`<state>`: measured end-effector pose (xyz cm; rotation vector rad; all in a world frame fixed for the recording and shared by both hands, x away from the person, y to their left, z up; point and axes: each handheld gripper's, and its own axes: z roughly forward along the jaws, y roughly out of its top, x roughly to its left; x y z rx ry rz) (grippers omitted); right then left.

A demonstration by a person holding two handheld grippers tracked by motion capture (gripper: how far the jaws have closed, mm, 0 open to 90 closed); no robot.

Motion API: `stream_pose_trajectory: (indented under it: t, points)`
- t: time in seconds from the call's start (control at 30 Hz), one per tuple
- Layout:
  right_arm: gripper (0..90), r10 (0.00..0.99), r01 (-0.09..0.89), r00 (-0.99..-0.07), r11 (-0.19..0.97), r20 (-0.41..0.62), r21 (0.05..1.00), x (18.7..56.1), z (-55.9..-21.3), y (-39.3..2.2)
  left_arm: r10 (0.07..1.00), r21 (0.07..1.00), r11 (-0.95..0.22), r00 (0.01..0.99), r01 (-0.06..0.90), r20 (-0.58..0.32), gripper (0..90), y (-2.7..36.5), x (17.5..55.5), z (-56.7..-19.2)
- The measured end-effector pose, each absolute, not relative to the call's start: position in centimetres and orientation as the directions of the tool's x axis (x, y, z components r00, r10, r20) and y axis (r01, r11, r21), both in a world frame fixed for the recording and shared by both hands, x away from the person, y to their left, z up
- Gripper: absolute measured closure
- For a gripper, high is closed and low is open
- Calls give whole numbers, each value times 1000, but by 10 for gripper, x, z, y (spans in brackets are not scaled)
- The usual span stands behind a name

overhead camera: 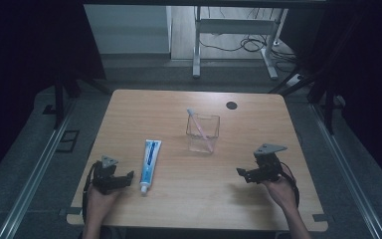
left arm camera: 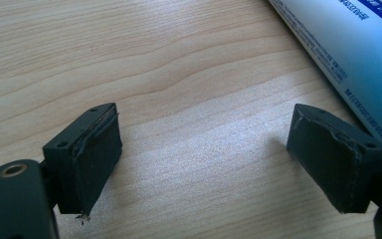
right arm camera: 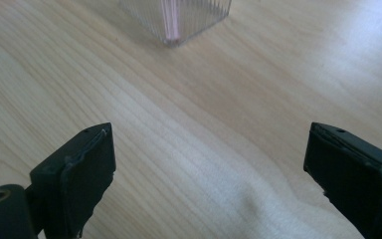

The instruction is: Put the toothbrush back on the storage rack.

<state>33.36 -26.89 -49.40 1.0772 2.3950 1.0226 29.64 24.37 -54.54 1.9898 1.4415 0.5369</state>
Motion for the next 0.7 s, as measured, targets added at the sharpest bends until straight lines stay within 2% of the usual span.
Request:
stream_pose_trajectory:
  t: [0.7]
  points:
    - [63, 745, 534, -667, 470, 8, 703, 322, -534, -275, 948, 684, -214, 318, 698, -27, 136, 243, 297, -545]
